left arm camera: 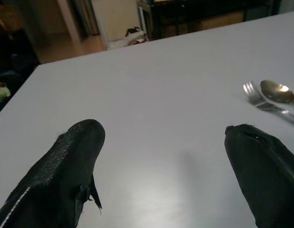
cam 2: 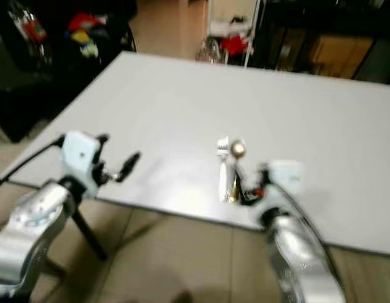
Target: Setting the table
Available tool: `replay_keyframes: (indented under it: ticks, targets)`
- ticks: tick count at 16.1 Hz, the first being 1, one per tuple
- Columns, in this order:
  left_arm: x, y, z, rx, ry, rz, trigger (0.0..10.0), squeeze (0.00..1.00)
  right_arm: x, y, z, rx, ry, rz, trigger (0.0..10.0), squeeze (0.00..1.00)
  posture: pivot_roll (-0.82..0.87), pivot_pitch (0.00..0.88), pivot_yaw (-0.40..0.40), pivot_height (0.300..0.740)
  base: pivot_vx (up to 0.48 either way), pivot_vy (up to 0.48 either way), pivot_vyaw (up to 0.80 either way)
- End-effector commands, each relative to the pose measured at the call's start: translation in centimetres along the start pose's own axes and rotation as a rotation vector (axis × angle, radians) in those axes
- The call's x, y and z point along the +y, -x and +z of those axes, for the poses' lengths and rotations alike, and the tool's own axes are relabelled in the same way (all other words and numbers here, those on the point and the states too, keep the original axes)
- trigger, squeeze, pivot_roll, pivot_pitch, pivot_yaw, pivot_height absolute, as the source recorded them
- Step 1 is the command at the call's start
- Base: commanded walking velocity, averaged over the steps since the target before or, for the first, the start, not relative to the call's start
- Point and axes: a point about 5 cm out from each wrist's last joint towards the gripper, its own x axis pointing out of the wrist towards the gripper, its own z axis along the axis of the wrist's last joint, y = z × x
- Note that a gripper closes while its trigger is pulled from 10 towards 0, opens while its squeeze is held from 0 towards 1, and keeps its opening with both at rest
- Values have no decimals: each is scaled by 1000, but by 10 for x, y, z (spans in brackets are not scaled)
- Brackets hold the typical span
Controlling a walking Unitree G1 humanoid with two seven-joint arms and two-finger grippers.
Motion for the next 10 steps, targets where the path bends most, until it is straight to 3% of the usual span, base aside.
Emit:
replay_keyframes:
  ticks: [1, 3, 5, 10]
  targets:
    - [-2, 0, 4, -11, -3, 2, 10000, 0, -5, 0, 2, -15, 4, -17, 10000, 0, 57, 0, 6, 740, 0, -442, 0]
    - [-1, 2, 3, -10, -2, 11, 10000, 0, -2, -2, 1, -21, 3, 23, 10000, 0, 62, 0, 1, 740, 0, -390, 0]
    - [1, 2, 3, -7, -1, 49, 10000, 0, 5, -5, 1, -36, 32, 87, 10000, 0, 65, 0, -3, 740, 0, 0, 800]
    - [6, 0, 3, 4, -6, 89, 10000, 0, 7, -6, -7, -18, 16, 95, 10000, 0, 67, 0, 11, 740, 0, 0, 800]
